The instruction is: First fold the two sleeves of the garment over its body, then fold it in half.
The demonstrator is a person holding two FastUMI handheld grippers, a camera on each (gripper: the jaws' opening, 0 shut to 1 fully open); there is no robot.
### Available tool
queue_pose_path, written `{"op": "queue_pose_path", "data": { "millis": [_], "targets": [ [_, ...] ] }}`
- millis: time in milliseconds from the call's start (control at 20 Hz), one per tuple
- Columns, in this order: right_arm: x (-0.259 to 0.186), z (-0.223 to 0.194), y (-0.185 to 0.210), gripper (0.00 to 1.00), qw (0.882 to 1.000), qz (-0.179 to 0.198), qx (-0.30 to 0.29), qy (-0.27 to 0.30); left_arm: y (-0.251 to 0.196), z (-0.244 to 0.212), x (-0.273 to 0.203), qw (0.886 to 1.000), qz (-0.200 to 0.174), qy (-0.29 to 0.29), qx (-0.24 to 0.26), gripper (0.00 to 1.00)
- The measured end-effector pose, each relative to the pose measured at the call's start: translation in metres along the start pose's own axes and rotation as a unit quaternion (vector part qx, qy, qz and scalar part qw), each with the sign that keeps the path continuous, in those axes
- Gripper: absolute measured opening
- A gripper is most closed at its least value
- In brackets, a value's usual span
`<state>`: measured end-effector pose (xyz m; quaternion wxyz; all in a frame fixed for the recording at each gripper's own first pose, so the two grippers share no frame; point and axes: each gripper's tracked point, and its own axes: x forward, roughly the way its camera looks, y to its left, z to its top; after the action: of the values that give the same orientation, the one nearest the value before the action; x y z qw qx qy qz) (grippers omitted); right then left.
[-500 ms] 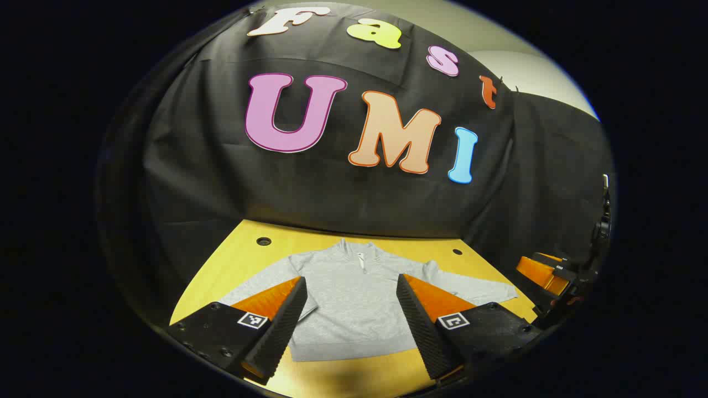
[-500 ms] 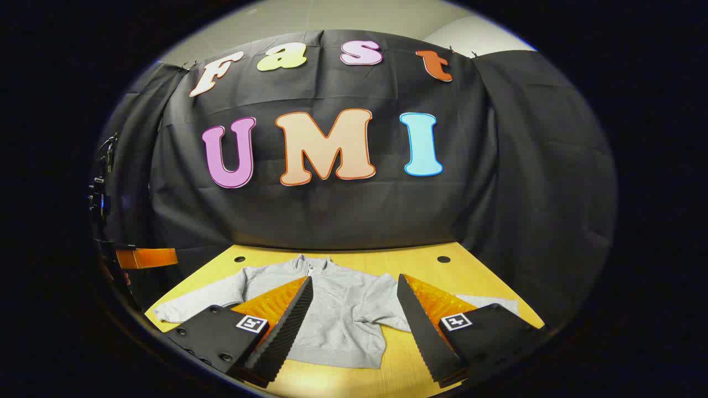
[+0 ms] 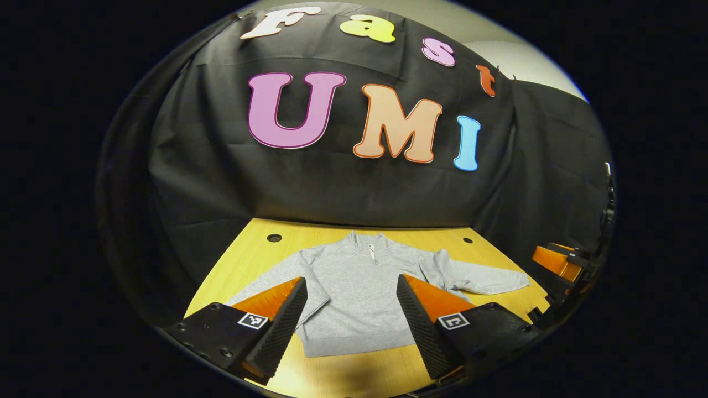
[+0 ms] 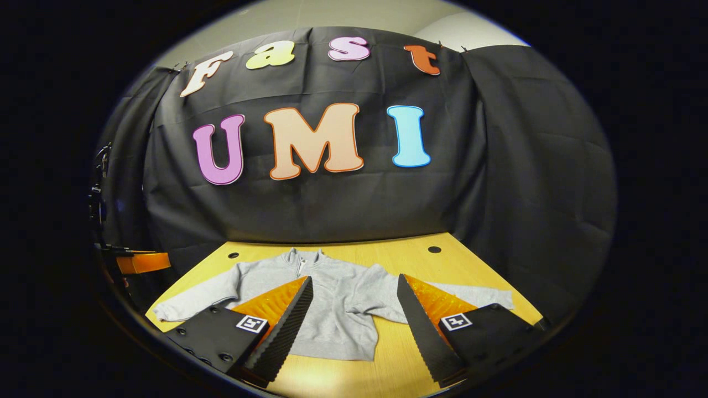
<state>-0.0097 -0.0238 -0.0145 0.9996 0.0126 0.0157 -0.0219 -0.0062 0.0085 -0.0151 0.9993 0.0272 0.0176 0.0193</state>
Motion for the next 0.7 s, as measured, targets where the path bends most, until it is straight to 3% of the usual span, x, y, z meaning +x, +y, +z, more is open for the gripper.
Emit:
{"op": "queue_pose_path", "data": {
  "millis": [400,700],
  "targets": [
    [0.007,-0.014,-0.056,0.98,0.999,-0.032,0.017,0.025,0.000,-0.007,0.001,1.000,0.000,0.011,0.004,0.95],
    [0.019,-0.047,-0.158,0.98,0.994,-0.078,0.028,0.071,-0.002,-0.014,-0.001,1.000,0.009,0.022,0.008,0.95]
  ]
}}
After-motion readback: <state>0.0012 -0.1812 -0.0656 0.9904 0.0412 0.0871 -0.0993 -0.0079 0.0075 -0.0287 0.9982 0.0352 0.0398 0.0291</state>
